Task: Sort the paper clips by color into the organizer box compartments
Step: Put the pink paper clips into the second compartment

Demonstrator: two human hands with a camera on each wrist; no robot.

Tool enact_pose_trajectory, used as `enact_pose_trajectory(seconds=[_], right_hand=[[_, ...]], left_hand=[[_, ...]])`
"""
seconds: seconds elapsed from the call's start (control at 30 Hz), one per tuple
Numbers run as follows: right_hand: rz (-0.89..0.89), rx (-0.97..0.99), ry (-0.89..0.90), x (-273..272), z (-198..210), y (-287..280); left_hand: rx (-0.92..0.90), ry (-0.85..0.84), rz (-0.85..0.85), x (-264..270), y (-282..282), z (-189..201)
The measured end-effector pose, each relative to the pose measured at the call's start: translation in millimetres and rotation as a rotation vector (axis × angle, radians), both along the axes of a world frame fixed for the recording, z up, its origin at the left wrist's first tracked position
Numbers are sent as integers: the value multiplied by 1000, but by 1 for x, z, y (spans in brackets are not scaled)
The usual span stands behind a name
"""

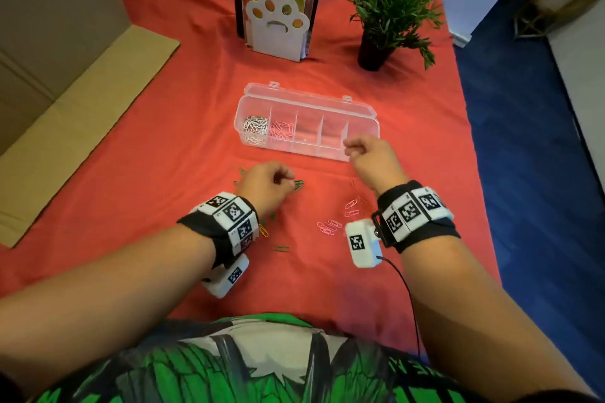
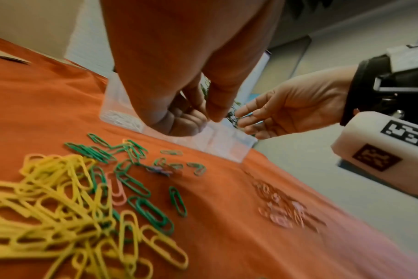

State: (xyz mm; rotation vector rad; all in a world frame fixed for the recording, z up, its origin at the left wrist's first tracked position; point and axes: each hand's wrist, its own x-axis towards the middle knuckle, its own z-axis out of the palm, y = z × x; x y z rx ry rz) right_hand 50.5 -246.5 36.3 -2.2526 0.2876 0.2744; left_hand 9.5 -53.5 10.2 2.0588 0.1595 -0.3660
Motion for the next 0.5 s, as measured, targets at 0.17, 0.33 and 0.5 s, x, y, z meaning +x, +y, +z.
enact_pose_trajectory(seconds=[0.17, 0.33, 0.5], right_hand=[[-47, -213, 146, -48, -28, -42], [-106, -343, 256, -80, -42, -56], [-56, -347, 236, -94, -48, -36]], left_hand=[[270, -87, -345, -19, -24, -8], [347, -147, -650, -27, -48, -19], [461, -275, -853, -27, -54, -27]])
